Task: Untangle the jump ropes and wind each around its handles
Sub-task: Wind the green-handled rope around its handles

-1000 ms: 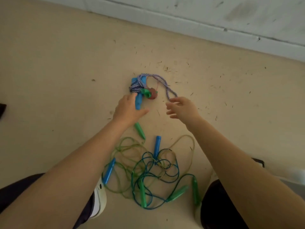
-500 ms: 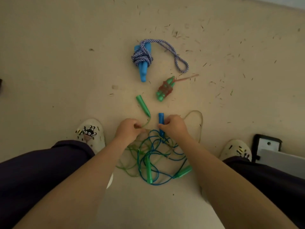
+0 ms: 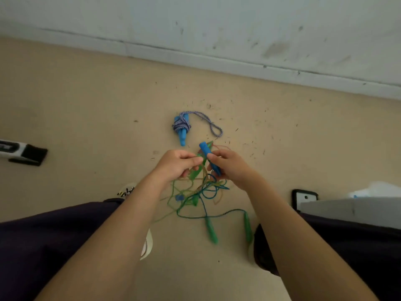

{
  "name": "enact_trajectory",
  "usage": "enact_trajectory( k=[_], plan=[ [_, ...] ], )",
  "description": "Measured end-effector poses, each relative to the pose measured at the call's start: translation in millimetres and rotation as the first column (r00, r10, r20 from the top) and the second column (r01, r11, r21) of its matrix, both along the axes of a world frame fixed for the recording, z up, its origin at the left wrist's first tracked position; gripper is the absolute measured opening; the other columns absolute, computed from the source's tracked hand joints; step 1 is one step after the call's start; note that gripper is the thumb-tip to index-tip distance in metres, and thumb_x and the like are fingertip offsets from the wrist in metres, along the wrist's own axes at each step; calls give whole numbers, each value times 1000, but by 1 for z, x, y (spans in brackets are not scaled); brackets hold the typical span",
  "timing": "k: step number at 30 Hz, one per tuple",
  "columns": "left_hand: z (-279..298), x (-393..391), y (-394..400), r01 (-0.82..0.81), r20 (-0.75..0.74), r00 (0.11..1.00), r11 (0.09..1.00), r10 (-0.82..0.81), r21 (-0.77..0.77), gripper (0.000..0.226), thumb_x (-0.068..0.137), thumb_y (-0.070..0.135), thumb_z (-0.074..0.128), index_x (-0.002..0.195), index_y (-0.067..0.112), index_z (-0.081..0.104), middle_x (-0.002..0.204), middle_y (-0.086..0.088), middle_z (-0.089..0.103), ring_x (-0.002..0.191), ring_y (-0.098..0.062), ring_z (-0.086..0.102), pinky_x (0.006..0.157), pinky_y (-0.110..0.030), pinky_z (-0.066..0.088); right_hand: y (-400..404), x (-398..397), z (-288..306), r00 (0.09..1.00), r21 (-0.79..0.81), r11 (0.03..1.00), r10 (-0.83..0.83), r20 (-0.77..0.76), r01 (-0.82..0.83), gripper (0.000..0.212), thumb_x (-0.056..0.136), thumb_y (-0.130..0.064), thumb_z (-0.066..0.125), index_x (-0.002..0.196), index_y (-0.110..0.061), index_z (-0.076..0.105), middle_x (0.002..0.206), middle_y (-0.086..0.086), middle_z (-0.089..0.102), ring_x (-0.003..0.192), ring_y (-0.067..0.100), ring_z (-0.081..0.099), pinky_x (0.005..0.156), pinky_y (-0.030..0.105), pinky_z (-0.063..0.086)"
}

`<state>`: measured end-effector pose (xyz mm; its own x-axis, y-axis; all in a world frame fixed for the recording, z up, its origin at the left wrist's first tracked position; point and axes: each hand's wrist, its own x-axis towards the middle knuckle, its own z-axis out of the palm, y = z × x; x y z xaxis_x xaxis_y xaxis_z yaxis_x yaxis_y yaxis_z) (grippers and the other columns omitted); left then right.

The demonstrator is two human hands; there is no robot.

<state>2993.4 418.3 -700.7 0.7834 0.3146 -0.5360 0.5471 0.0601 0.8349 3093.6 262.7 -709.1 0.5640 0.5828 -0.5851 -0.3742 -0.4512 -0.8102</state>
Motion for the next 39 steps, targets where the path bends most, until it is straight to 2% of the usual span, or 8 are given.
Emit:
enact_trajectory(
  k=[8,12,16,21,26,32,36,39],
  plan=[
    [177,-33,-21,-20,345,938,993,-22,115,7,90,11,69,91,5,71,58,6,66,37,-5,37,40,-16,29,-41,-39,175,934,127,973,142,329,-193,11,84,-13,75,87,-19,67,56,-12,44,53,9,36,52,23,32],
    [220,-66,-35,26,411,907,986,-92,163,13,89,16,70,95,4,72,62,5,66,38,-6,36,41,-15,30,-65,-61,233,885,100,965,178,431,-243,8,82,-19,78,85,-16,71,62,-3,42,58,12,35,53,23,31],
    [237,-93,-46,126,418,886,972,-199,196,5,86,17,72,88,13,73,62,4,66,43,-7,38,44,-17,31,-83,-79,255,852,143,950,173,494,-276,18,77,-24,81,84,-10,71,72,7,47,64,17,41,60,28,35],
    [227,-109,-50,78,451,878,976,-163,202,13,79,27,75,84,15,77,65,2,69,66,-10,60,71,-22,48,-88,-88,245,864,190,952,121,488,-240,32,62,-34,84,82,-11,76,102,4,68,99,19,64,97,39,50],
    [216,-110,-57,40,436,895,990,-95,135,6,87,11,71,82,13,72,57,0,62,51,-12,55,59,-22,49,-91,-93,225,859,112,918,307,409,-381,48,69,-48,80,101,-14,70,113,13,70,111,26,64,104,42,46],
    [206,-106,-62,67,418,899,985,-130,161,17,89,14,70,76,25,75,63,2,66,54,-10,57,53,-22,48,-84,-90,211,851,82,967,172,496,-242,19,81,-23,77,89,-5,74,87,5,72,81,12,65,87,30,54],
    [202,-98,-58,1,431,898,983,-83,185,16,84,23,74,73,34,76,94,10,75,91,-7,69,79,-24,53,-81,-89,212,865,151,963,125,487,-224,15,84,-19,75,91,-5,75,76,5,69,66,8,60,62,22,47],
    [202,-97,-63,85,448,881,982,-152,166,10,84,24,72,74,26,75,81,0,75,77,-11,70,74,-19,51,-75,-95,210,877,188,950,139,460,-249,9,85,-15,75,87,-7,72,70,0,68,61,11,58,57,26,45]
  ],
)
